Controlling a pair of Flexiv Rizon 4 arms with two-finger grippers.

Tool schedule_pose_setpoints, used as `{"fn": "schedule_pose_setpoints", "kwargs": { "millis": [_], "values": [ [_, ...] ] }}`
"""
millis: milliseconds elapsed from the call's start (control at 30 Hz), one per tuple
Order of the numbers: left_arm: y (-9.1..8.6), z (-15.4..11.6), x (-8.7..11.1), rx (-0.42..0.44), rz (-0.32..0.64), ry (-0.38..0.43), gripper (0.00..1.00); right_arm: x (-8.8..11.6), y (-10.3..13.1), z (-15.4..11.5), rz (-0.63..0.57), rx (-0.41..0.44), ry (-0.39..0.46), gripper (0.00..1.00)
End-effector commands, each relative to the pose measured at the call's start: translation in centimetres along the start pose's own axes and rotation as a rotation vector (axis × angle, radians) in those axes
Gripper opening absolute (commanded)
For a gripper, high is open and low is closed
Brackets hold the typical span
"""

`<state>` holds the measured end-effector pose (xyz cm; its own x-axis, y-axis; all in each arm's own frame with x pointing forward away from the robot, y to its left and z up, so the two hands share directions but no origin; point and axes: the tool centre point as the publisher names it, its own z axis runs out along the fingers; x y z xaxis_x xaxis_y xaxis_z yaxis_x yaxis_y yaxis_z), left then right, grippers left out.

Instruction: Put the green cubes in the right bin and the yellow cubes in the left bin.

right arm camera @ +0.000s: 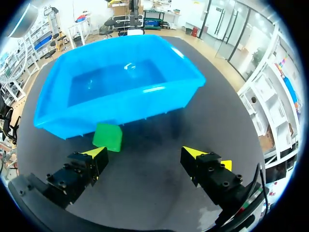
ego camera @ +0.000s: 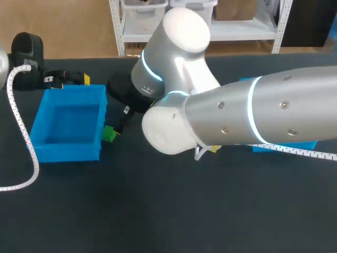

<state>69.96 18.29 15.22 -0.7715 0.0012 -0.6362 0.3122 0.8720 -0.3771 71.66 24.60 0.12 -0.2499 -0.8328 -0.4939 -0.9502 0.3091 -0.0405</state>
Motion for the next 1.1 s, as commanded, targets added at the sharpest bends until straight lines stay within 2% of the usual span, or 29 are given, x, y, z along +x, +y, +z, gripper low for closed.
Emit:
{"fn": "schedule_pose_setpoints", "kwargs": {
  "millis": [33, 367, 733, 1100],
  "values": [
    [0.2, 0.0, 0.1, 0.01, 0.002, -0.006, 1.0, -0.6, 0.5, 0.3, -0.004, -0.007, 0.005, 1.0],
    [0.2, 0.0, 0.1, 0.01, 0.002, -0.006, 1.0, -0.3, 0.0, -0.6, -0.011, -0.003, 0.009, 1.0],
    [0.2, 0.0, 0.1, 0.01, 0.002, -0.006, 1.0, 1.1, 1.8, -1.4, -0.018, -0.029, 0.012, 1.0],
    [0.2, 0.0, 0.1, 0.01, 0.002, -0.006, 1.0, 0.4, 2.7, -1.3, -0.038, -0.041, 0.0, 1.0]
  ]
}}
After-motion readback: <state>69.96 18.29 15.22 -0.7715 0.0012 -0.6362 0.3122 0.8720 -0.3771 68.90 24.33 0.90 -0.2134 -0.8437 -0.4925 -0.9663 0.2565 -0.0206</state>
